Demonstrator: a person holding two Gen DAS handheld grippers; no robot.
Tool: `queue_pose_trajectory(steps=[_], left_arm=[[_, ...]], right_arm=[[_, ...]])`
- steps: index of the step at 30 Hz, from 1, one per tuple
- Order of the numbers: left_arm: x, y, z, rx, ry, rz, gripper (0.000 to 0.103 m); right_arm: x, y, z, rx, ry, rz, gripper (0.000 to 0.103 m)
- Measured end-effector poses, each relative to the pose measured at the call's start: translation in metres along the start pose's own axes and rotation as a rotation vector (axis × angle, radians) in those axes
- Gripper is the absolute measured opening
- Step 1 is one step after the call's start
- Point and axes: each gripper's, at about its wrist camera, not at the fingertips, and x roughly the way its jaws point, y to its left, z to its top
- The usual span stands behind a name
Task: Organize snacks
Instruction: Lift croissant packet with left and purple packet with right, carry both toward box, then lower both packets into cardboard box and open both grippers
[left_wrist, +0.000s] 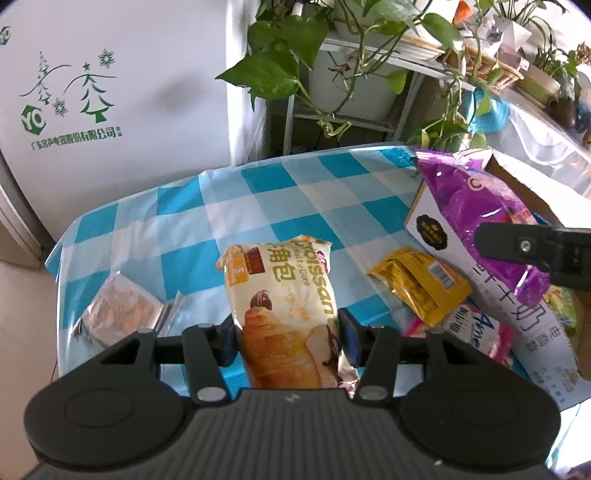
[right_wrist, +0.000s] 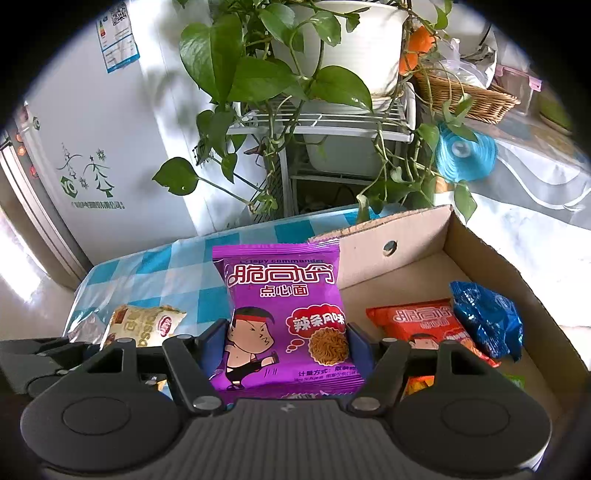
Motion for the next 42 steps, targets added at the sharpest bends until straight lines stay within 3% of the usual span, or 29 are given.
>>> queue_pose_trajectory(steps=[9,16,23,31,42], left_arm=[[-0.035,-0.001,-0.024,-0.020,-0.089,-0.032,0.051],[-0.043,-0.002,-0.048,-0.037,-0.082,-0.039,0.051],[-0.039,-0.009,-0.059,-0.029,-0.062,-0.048,0.051],[-0.037,-0.007,-0.062,-0.065,-0.052,-0.051,0.051],[-0.045,-0.024,-0.053,-0.086,-0.064,-0.059,0.051]], right_arm=[[-0.015,0.000,-0.016,0.014,0.005,0.021,0.074],[-0.022,0.002,-0.028,0.008,0.046,0.078,0.074],[-0.029,-0.003,-0.032,-0.002,0.050,0.073,0.074],[-0.047,-0.027,-0.026,0.053,-0.010,0.061,0.074],[-0.085,-0.095,-0.012,0.238,-0.162,0.022,0.074]])
